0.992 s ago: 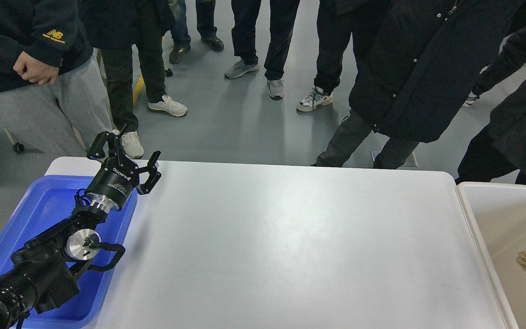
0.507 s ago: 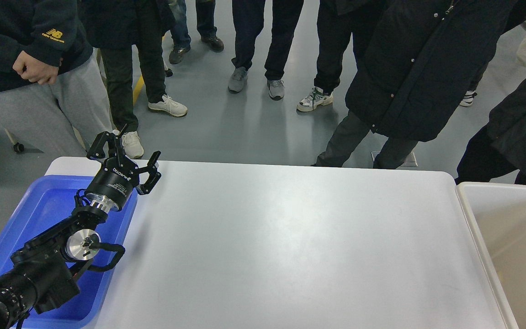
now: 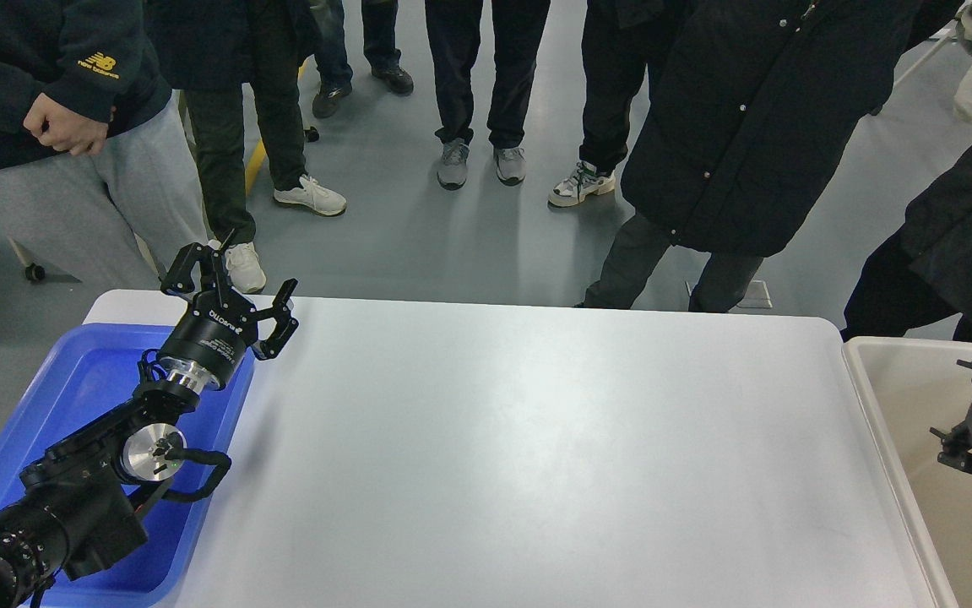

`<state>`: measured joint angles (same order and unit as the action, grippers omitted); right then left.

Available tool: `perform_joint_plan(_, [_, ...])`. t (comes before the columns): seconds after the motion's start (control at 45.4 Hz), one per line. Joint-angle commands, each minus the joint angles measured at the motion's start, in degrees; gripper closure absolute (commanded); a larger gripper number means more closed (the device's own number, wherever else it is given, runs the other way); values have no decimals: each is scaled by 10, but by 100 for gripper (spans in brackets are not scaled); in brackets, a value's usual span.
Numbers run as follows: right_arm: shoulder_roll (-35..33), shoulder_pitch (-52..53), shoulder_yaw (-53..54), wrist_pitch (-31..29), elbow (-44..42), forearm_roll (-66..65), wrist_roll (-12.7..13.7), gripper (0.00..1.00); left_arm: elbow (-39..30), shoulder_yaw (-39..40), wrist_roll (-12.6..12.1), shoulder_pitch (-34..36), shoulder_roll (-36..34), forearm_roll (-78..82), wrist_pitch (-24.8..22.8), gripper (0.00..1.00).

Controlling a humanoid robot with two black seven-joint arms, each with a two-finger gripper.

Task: Tidy desktop

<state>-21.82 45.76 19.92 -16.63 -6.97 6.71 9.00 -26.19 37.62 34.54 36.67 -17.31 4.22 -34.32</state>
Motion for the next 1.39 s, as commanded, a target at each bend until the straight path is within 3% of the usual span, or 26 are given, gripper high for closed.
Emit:
perform_joint_plan(0.0, [-6,59,63,-103,4,16,-3,1,0,0,0,0,0,0,0,0])
perform_joint_plan(0.198, [-6,84,154,-187,46,17,-18,1,0,0,0,0,0,0,0,0])
perform_joint_plan(0.375, [-17,86,172,-270,82,17,-24,0,0,0,0,0,0,0,0,0])
perform_joint_plan(0.882, [27,125,194,-260,161,87,-23,0,0,0,0,0,0,0,0,0])
perform_joint_plan(1.367, [174,100,224,-256,159,97,-25,0,0,0,0,1,0,0,0,0])
